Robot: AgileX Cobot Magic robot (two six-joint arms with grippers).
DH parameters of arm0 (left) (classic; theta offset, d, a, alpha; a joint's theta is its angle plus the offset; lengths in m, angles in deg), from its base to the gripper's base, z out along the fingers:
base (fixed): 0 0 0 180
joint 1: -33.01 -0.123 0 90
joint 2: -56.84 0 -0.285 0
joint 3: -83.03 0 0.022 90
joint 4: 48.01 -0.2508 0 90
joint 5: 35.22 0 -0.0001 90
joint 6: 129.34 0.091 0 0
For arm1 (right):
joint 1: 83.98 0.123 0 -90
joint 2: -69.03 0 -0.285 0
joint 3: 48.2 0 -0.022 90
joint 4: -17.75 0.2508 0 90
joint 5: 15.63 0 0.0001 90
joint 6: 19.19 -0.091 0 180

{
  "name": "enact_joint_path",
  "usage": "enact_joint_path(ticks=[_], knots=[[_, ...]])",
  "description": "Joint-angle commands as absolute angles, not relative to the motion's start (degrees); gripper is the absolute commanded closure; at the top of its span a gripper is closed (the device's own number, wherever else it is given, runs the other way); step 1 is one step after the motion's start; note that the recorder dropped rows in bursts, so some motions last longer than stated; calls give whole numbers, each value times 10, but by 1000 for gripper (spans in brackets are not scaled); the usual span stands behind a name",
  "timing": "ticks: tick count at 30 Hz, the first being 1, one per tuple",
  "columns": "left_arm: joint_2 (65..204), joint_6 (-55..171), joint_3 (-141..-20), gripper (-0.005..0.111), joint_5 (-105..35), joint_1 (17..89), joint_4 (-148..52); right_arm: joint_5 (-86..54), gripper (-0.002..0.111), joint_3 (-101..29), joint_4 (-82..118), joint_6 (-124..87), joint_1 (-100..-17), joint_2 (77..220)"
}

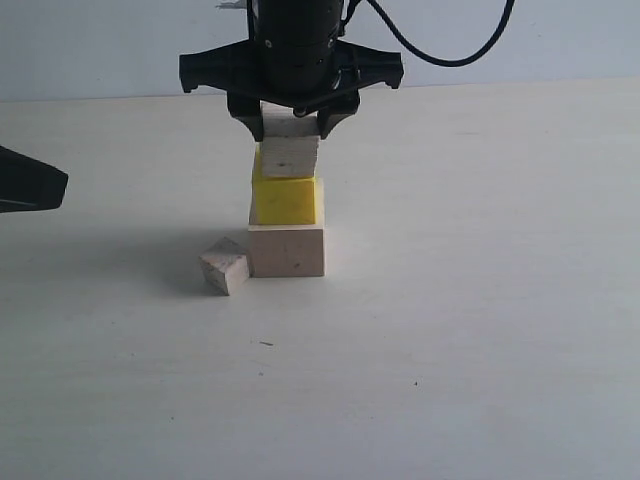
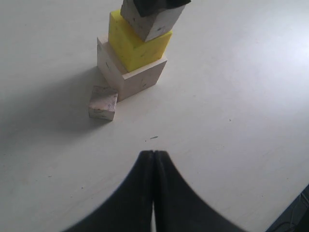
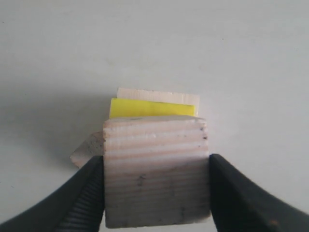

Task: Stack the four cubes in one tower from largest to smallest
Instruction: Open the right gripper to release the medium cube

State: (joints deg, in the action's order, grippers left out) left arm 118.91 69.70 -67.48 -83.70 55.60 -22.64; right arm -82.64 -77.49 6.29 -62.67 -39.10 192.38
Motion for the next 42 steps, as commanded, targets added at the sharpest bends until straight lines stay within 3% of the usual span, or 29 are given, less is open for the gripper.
enact_joint_path(ticks=[1, 11, 23, 31, 42], knots=[[1186, 693, -673, 107, -837, 560, -220, -816, 108, -779, 52, -629, -390, 1922], [1186, 693, -673, 107, -837, 560, -220, -818, 105, -779, 57, -633, -390, 1922], [1186, 693, -673, 107, -837, 560, -220, -816, 58, -779, 57, -633, -390, 1922], [1186, 693, -673, 107, -837, 560, -220, -808, 42, -779, 68, -633, -390, 1922], [1186, 693, -673, 107, -837, 560, -220, -796, 39, -779, 86, -633, -390, 1922]])
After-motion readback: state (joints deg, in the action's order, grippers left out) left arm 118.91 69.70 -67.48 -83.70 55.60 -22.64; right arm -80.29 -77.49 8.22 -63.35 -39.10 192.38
